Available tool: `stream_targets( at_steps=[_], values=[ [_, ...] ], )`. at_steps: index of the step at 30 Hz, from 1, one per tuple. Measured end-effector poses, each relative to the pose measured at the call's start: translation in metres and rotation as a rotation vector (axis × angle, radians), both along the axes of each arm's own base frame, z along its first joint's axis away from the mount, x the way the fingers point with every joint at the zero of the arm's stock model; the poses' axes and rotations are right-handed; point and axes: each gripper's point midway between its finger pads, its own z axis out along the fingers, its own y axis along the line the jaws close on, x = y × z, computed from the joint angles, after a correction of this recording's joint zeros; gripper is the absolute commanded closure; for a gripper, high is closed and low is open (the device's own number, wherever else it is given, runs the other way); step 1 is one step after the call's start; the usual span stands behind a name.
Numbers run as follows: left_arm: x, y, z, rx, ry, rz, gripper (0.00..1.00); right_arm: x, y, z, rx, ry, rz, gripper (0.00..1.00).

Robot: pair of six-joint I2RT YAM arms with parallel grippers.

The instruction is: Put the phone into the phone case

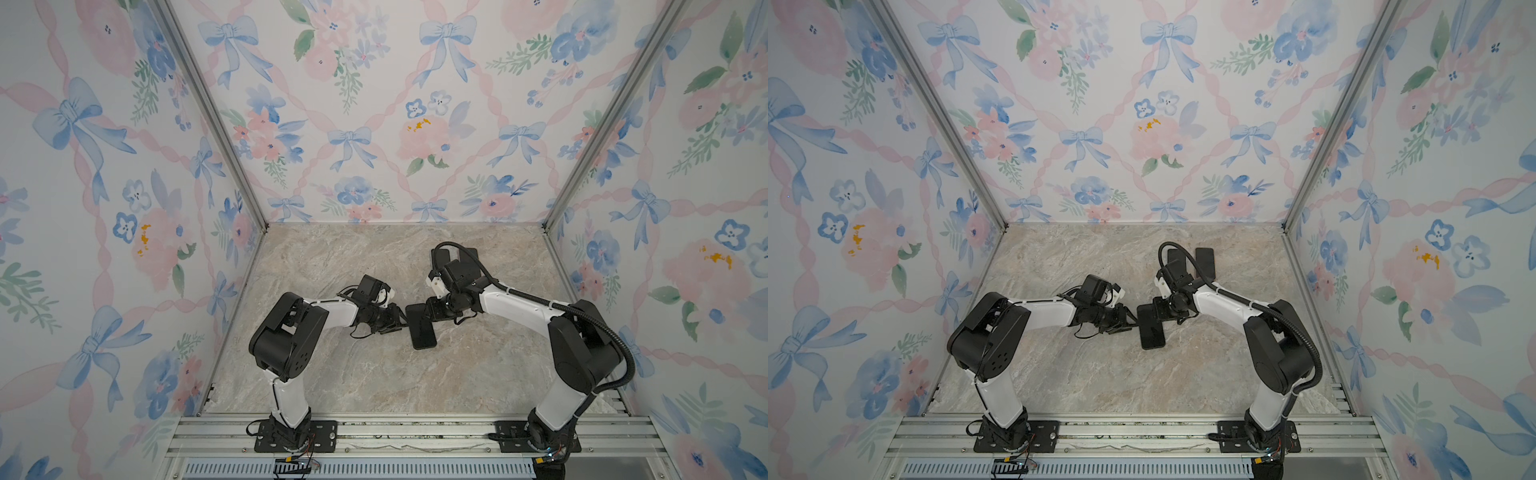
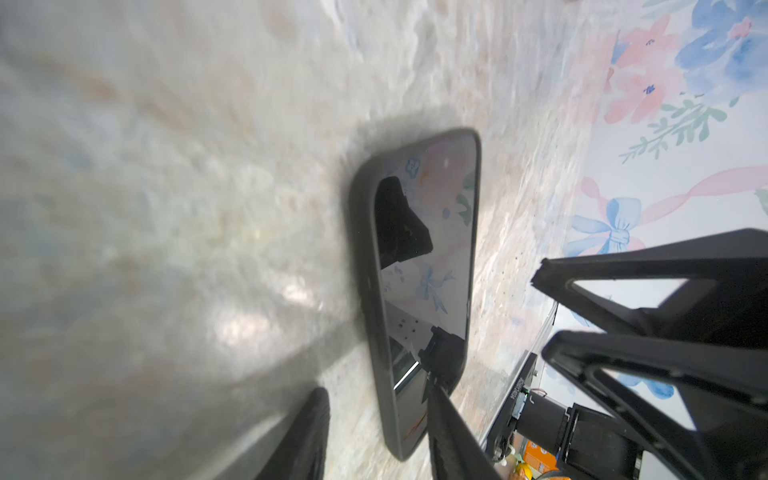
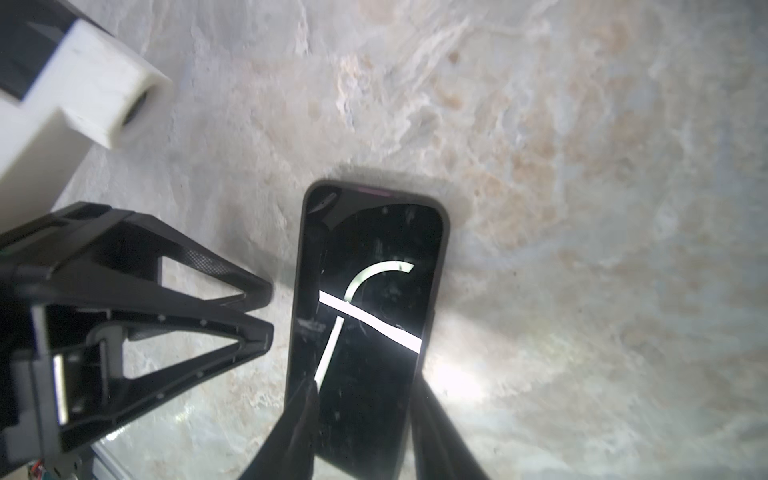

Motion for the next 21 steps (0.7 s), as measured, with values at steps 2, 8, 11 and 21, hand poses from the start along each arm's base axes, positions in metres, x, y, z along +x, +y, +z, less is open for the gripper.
stream_targets(
  at_steps=[2,8,11,21],
  values=[
    [0.011,-0.005,0.0,-0.001,-0.011,-0.004,0.59,0.012,0.001,-0.009,-0.008,0.003,-0.006,0.54],
    [0.023,-0.014,-0.001,-0.009,-0.016,-0.017,0.64,0.018,-0.005,-0.03,-0.032,0.041,-0.023,0.58],
    [0.024,-0.017,-0.002,-0.012,-0.012,-0.023,0.68,0.018,-0.005,-0.035,-0.036,0.052,-0.029,0.67],
    [0.022,-0.017,-0.006,0.006,0.004,-0.024,0.79,0.023,-0.005,-0.035,-0.048,0.056,-0.057,0.78]
  ],
)
